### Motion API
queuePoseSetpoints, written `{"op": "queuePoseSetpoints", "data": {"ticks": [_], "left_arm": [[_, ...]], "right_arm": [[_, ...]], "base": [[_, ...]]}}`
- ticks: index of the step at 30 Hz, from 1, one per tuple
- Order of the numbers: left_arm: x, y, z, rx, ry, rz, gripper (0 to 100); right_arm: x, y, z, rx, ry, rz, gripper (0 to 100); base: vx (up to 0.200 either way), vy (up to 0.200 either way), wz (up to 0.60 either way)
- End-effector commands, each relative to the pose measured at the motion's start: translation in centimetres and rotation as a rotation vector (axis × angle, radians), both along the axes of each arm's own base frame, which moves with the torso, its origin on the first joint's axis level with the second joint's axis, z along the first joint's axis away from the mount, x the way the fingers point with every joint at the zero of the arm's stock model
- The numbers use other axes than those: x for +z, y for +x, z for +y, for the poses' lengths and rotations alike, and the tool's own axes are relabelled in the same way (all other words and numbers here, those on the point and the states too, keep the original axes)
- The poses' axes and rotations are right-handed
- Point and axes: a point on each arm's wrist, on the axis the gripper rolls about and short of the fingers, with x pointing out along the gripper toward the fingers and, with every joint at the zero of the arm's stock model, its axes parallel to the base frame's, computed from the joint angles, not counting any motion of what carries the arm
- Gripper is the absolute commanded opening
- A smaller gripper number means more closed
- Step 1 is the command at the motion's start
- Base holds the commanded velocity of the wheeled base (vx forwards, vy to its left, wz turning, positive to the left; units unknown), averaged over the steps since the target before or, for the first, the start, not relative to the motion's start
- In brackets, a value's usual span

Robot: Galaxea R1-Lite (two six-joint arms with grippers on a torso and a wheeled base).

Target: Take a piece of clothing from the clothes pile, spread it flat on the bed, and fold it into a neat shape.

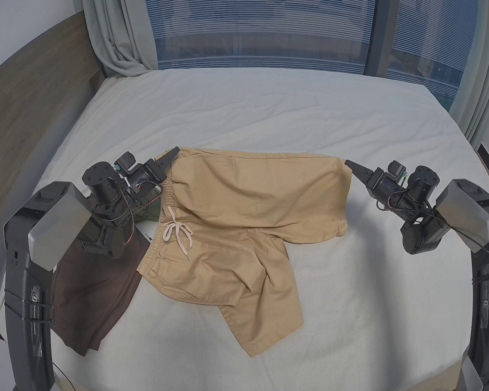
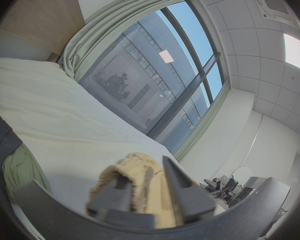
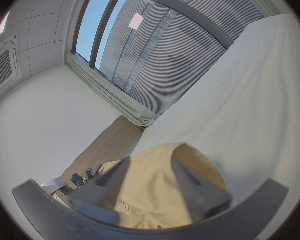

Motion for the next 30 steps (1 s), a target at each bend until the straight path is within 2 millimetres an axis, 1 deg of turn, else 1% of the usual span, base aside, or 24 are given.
{"op": "queuePoseSetpoints", "data": {"ticks": [1, 2, 6, 9, 10, 15, 20, 21, 24, 25, 27, 28, 30], "left_arm": [[-0.6, 0.4, -0.1, 0.000, 0.001, 0.023, 100], [-0.6, 0.4, -0.1, 0.000, 0.001, 0.023, 100], [-1.1, 0.8, 0.2, 0.030, 0.005, 0.113, 100], [-1.4, 1.0, 0.3, 0.056, 0.005, 0.164, 100], [-1.6, 1.0, 0.4, 0.069, 0.005, 0.184, 100], [0.0, 0.2, 0.3, 0.083, 0.002, 0.188, 100], [1.4, -1.5, 0.4, 0.082, 0.007, 0.216, 100], [1.8, -2.6, 0.5, 0.074, 0.012, 0.231, 100], [2.6, -4.3, 0.9, 0.067, 0.018, 0.251, 100], [2.6, -4.6, 0.9, 0.064, 0.020, 0.257, 100], [2.9, -6.0, 1.1, 0.041, 0.029, 0.272, 100], [3.0, -6.1, 1.1, 0.041, 0.029, 0.272, 100], [3.6, -7.3, 1.8, 0.028, 0.036, 0.279, 100]], "right_arm": [[-0.8, 0.2, 0.1, 0.000, -0.002, 0.012, 100], [-0.8, 0.2, 0.1, 0.000, -0.002, 0.012, 100], [-0.9, -1.9, 0.4, 0.005, -0.026, 0.048, 100], [-1.5, -3.2, 1.0, 0.015, -0.056, 0.058, 100], [-1.7, -3.9, 1.4, 0.023, -0.065, 0.063, 100], [-2.0, -6.7, 2.3, 0.047, -0.083, 0.101, 100], [-1.3, -8.7, 2.8, 0.061, -0.119, 0.105, 100], [-1.0, -9.5, 3.3, 0.074, -0.124, 0.112, 100], [-0.6, -10.4, 3.7, 0.089, -0.127, 0.120, 100], [-0.6, -10.5, 3.8, 0.091, -0.128, 0.120, 100], [-0.2, -11.0, 4.1, 0.100, -0.129, 0.119, 100], [-0.2, -11.0, 4.1, 0.100, -0.129, 0.119, 100], [0.0, -11.6, 4.4, 0.111, -0.131, 0.124, 100]], "base": [[0.000, 0.000, 0.00], [0.000, 0.000, 0.00], [0.000, 0.000, 0.00], [0.000, 0.000, 0.00], [0.000, 0.000, 0.00], [0.000, 0.000, 0.00], [0.000, 0.000, 0.00], [0.000, 0.000, 0.00], [0.000, 0.000, 0.00], [0.000, 0.000, 0.00], [0.000, 0.000, 0.00], [0.000, 0.000, 0.00], [0.000, 0.000, 0.00]]}}
